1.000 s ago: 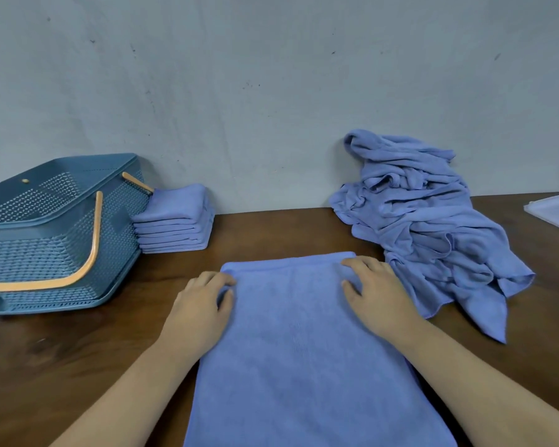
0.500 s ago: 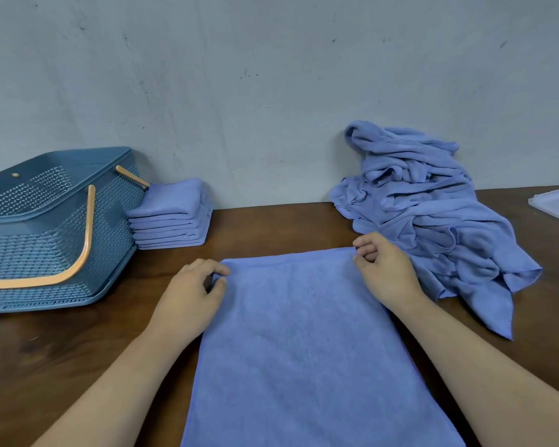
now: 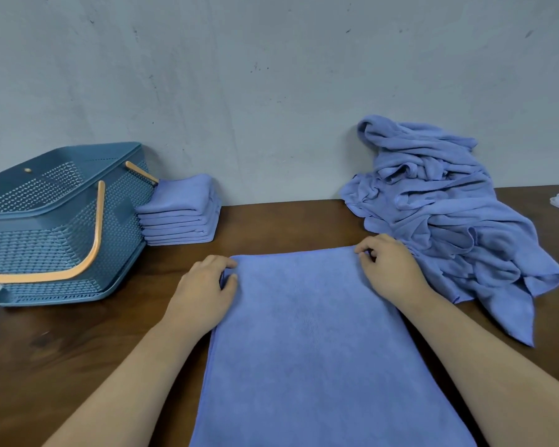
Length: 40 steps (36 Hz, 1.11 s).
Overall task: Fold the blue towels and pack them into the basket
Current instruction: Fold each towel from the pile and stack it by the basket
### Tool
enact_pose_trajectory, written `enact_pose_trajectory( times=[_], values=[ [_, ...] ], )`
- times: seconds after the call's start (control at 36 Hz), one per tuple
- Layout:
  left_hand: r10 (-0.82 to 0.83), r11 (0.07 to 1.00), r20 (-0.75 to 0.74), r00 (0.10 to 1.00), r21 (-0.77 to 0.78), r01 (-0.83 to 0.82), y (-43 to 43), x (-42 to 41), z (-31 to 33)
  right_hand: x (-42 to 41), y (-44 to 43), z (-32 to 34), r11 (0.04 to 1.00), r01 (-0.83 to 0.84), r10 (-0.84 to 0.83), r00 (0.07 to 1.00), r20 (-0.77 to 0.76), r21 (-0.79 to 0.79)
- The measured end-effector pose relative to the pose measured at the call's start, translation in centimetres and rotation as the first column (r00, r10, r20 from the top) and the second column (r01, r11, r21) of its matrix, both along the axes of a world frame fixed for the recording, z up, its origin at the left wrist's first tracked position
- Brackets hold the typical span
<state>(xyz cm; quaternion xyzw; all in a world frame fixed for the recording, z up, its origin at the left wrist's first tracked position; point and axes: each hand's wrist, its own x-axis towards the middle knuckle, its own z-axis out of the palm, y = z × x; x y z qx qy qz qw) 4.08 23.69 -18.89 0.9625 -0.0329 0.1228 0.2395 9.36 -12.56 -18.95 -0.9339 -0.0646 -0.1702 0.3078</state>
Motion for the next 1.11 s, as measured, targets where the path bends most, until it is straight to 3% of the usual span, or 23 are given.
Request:
enact_pose_trajectory(
  times=[0.25,0.39,0.56,0.61,0.69,0.78,0.83,1.11],
  values=[
    [0.017,0.997,0.03,0.999,-0.078,-0.015,0.0,0.3,0.0,-0.4,0.3,0.4,0.998,0.025,-0.027,0.999,-0.031,-0.064],
    [0.044,0.997,-0.042,0.998,0.071,-0.041,-0.3,0.7,-0.3,-0.3,0.4,0.4,0.989,0.04,-0.046,0.998,-0.041,-0.139],
    [0.051,0.996,-0.068,0.996,0.074,-0.046,-0.2,0.7,-0.3,-0.8,0.2,0.6,0.967,0.068,-0.082,0.996,-0.047,-0.245],
    [0.049,0.999,-0.075,0.996,0.022,-0.048,0.0,0.7,-0.3,-1.3,0.2,1.0,0.955,0.082,-0.085,0.996,0.004,-0.284],
    [0.036,0.979,-0.095,0.995,-0.195,-0.054,0.5,0.7,-0.1,-2.2,0.7,1.6,0.964,0.019,0.013,0.992,0.123,-0.264],
    [0.015,0.922,-0.102,0.995,-0.383,-0.053,0.8,0.7,0.3,-3.0,1.9,1.5,0.957,-0.24,0.236,0.971,-0.041,-0.164],
    [0.015,0.888,-0.122,0.992,-0.454,-0.07,1.0,0.9,0.4,-3.3,2.6,1.0,0.91,-0.322,0.285,0.943,-0.17,-0.261],
    [0.091,0.915,-0.091,0.992,-0.384,-0.12,0.9,1.2,0.2,-3.1,2.8,0.9,0.848,-0.353,0.258,0.926,-0.274,-0.395]
  ],
)
